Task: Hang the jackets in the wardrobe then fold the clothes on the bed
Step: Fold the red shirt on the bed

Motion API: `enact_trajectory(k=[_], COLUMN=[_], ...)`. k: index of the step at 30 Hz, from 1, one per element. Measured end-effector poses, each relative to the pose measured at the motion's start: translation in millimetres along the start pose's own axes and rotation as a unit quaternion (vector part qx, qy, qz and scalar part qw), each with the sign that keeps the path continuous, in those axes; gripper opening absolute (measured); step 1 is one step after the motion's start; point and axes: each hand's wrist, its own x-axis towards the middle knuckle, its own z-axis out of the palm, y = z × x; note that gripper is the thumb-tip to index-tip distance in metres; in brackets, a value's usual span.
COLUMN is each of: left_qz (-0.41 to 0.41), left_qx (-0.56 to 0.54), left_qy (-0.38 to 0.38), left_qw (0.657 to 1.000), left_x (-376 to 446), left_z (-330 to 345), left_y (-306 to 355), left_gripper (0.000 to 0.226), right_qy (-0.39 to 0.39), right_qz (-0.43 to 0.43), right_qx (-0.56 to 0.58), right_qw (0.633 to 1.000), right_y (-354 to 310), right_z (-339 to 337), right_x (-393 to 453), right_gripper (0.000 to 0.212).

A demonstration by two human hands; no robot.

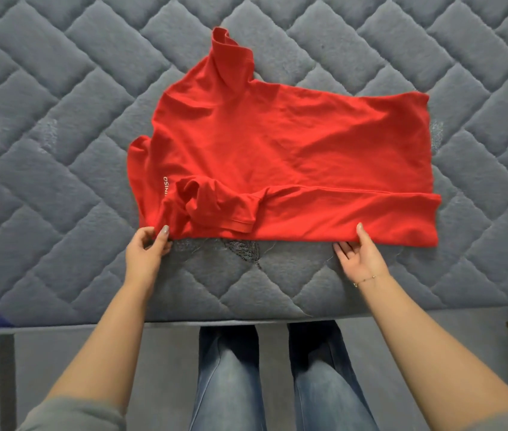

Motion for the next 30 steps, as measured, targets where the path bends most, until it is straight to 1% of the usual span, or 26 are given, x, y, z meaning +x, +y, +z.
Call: enact_trajectory(k=[3, 6, 9, 11, 13, 15, 17, 19, 21, 22, 24, 27, 29, 30], left_qz=[0.011, 0.042, 0.037, 0.016, 0.01, -0.008, -0.049, -0.091, -0.116, -0.119, -0.113, -0.114, -0.103, -0.081], left_qx=[0.057, 0.153, 0.247, 0.267, 0.231, 0.151, 0.048, -0.047, -0.122, -0.142, -0.141, -0.095, -0.033, 0.026], left_qy=[-0.002, 0.041, 0.024, 0.038, 0.062, 0.07, 0.071, 0.079, 0.105, 0.124, 0.152, 0.144, 0.131, 0.138], left_qw=[0.998, 0.986, 0.968, 0.963, 0.971, 0.986, 0.995, 0.992, 0.98, 0.975, 0.972, 0.978, 0.985, 0.987], left_x=[14, 22, 20, 16, 10, 1, -6, -7, -4, -3, -5, -8, -9, -8], left_z=[-28, -56, -57, -48, -38, -25, -9, 2, 4, 2, -3, -12, -17, -21], left_y=[-2, -1, -1, 0, 2, 2, 2, 3, 4, 4, 1, -5, -5, -4], left_gripper=[0.01, 0.016, 0.018, 0.02, 0.028, 0.033, 0.028, 0.012, 0.019, 0.021, 0.021, 0.022, 0.019, 0.015], right_qy=[0.043, 0.056, 0.051, 0.052, 0.057, 0.062, 0.073, 0.089, 0.094, 0.094, 0.095, 0.113, 0.117, 0.123], right_qz=[-0.004, 0.003, -0.001, -0.01, -0.016, -0.022, -0.026, -0.028, -0.028, -0.028, -0.028, -0.021, -0.005, -0.002], right_qx=[0.058, 0.083, 0.086, 0.105, 0.12, 0.124, 0.129, 0.117, 0.1, 0.093, 0.09, 0.098, 0.083, 0.051], right_qw=[0.997, 0.995, 0.995, 0.993, 0.991, 0.99, 0.989, 0.989, 0.99, 0.991, 0.991, 0.989, 0.99, 0.991], right_y=[-6, -8, -12, -21, -34, -49, -63, -75, -83, -85, -86, -85, -77, -69], right_z=[8, 2, -12, -22, -32, -43, -52, -61, -68, -70, -72, -71, -65, -60], right_x=[8, 12, 10, 8, 8, 11, 17, 23, 27, 28, 29, 27, 22, 16], right_gripper=[0.013, 0.015, 0.014, 0.016, 0.018, 0.017, 0.017, 0.018, 0.019, 0.019, 0.018, 0.02, 0.03, 0.033])
